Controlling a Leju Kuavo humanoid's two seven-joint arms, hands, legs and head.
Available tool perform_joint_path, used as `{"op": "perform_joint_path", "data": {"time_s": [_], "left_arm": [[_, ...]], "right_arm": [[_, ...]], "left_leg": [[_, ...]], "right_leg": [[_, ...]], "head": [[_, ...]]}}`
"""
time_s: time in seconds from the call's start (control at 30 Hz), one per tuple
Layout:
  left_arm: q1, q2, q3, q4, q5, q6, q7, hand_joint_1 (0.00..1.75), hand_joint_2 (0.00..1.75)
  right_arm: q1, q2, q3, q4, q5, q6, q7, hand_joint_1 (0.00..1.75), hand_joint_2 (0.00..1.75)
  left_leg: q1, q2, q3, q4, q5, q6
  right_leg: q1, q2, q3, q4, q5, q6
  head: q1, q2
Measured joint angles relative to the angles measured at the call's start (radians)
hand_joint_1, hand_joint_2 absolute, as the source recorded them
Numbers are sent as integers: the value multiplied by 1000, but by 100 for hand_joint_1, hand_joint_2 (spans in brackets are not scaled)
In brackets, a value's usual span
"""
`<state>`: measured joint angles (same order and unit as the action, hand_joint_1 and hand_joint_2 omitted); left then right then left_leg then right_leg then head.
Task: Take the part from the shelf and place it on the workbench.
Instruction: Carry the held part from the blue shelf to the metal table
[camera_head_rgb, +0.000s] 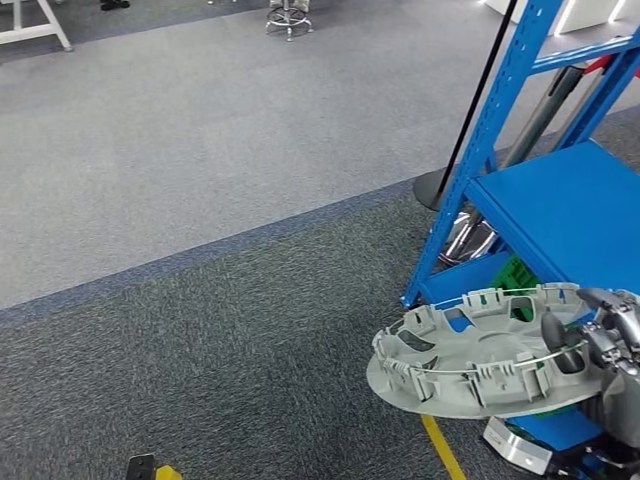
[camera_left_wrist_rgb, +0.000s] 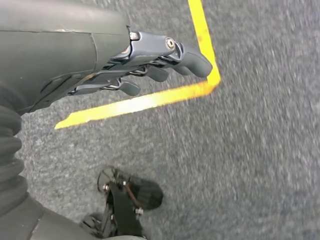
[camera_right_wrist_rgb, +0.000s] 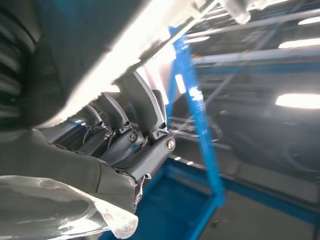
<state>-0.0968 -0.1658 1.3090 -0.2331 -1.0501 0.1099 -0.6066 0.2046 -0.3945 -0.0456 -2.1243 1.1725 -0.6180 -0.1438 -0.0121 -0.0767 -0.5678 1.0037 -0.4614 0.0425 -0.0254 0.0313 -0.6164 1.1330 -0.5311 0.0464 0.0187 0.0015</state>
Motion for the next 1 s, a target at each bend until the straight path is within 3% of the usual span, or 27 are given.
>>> {"op": "perform_joint_path", "data": {"time_s": [0.03, 0.1, 0.17, 0.23, 0.3, 0.37, 0.4, 0.43, 0.47, 0.53, 0.6, 0.67, 0.7, 0.77, 0.8, 0.87, 0.9, 0.93, 1.0], "left_arm": [[-2, 0, -3, 0, -3, 1, -1, 0, 175], [-5, 0, -8, 0, -7, 2, -2, 0, 175], [-5, 1, -11, 0, -8, 3, -3, 0, 175], [-3, 1, -12, 0, -9, 8, -3, 0, 175], [-5, 1, -13, 0, -8, 14, -3, 0, 175], [-6, 1, -13, 0, -7, 17, 0, 0, 175], [-5, 1, -13, 0, -8, 19, 3, 0, 175], [-4, 1, -14, 0, -8, 20, 6, 0, 175], [-3, 2, -15, 0, -9, 21, 8, 0, 175], [-1, 5, -17, 0, -14, 26, 14, 0, 175], [-3, 7, -19, 0, -21, 32, 24, 0, 175], [-2, 11, -25, 0, -30, 39, 37, 0, 175], [-1, 13, -30, 0, -38, 43, 46, 0, 175], [0, 15, -42, 0, -62, 47, 64, 0, 175], [-1, 16, -50, 0, -74, 48, 76, 0, 175], [-1, 16, -63, 0, -91, 48, 104, 0, 175], [0, 17, -68, 0, -94, 50, 121, 0, 175], [2, 18, -72, 0, -95, 53, 137, 0, 175], [5, 21, -76, 0, -95, 63, 164, 0, 175]], "right_arm": [[-25, -7, 11, 9, 3, 15, 1, 175, 175], [-78, -18, 38, 29, 12, 40, 6, 175, 175], [-128, -27, 65, 46, 18, 56, 13, 175, 175], [-172, -37, 90, 58, 19, 67, 24, 175, 175], [-213, -52, 114, 67, 17, 82, 38, 175, 175], [-254, -68, 138, 76, 13, 99, 47, 175, 175], [-273, -74, 149, 81, 10, 108, 50, 175, 175], [-293, -80, 159, 87, 7, 117, 53, 175, 175], [-312, -85, 169, 91, 3, 126, 55, 175, 175], [-353, -97, 187, 101, -3, 143, 57, 175, 175], [-391, -107, 202, 109, -8, 159, 58, 175, 175], [-426, -114, 217, 118, -13, 174, 59, 175, 175], [-444, -118, 226, 122, -15, 181, 60, 175, 175], [-475, -128, 239, 129, -19, 190, 64, 175, 175], [-486, -134, 245, 133, -22, 194, 66, 175, 175], [-501, -145, 256, 140, -26, 199, 70, 175, 175], [-506, -149, 263, 143, -28, 199, 72, 175, 175], [-511, -153, 269, 147, -30, 200, 74, 175, 175], [-520, -159, 278, 150, -32, 200, 77, 175, 175]], "left_leg": [[0, -12, -4, 6, -1, -3], [2, -35, -16, 12, 2, -15], [5, -56, -26, 13, 6, -27], [3, -28, -40, 41, -12, -38], [2, 31, -88, 142, -64, -46], [7, 56, -151, 265, -110, -50], [8, 61, -166, 292, -109, -50], [9, 64, -164, 283, -89, -49], [9, 71, -144, 235, -54, -46], [0, 118, -85, 104, 11, -36], [-12, 155, -58, 34, 26, -24], [-16, 141, -57, 25, 20, -14], [-14, 128, -55, 21, 22, -10], [-7, 103, -49, 13, 25, 0], [-5, 90, -48, 11, 25, 3], [-3, 61, -48, 12, 24, 7], [-3, 46, -47, 12, 24, 8], [-2, 31, -46, 13, 23, 7], [2, -1, -44, 17, 20, 3]], "right_leg": [[-3, 24, 30, -64, 24, 0], [-5, 55, 58, -116, 30, -2], [-4, 35, 61, -120, 29, -10], [-4, 6, 68, -127, 31, -22], [-1, -24, 74, -131, 29, -32], [5, -56, 77, -130, 24, -37], [7, -71, 79, -130, 22, -38], [9, -87, 82, -129, 19, -38], [10, -100, 86, -129, 15, -37], [14, -124, 95, -128, 6, -33], [19, -145, 97, -126, -2, -25], [21, -166, 100, -127, -8, -15], [19, -157, 101, -123, -15, -9], [13, -101, 75, -66, -51, -2], [11, -65, 43, -6, -78, 0], [9, -38, -35, 129, -123, 3], [9, -35, -62, 163, -122, 5], [8, -33, -72, 161, -102, 6], [3, -18, -40, 57, -18, 9]], "head": [[-1, 0], [-2, 0], [-2, 0], [-9, 0], [-17, 0], [-18, 0], [-19, 0], [-19, 0], [-19, 0], [-19, 0], [-18, 0], [-18, 0], [-17, 0], [-14, 0], [-11, 0], [-9, 0], [-9, 0], [-9, 0], [-9, 0]]}}
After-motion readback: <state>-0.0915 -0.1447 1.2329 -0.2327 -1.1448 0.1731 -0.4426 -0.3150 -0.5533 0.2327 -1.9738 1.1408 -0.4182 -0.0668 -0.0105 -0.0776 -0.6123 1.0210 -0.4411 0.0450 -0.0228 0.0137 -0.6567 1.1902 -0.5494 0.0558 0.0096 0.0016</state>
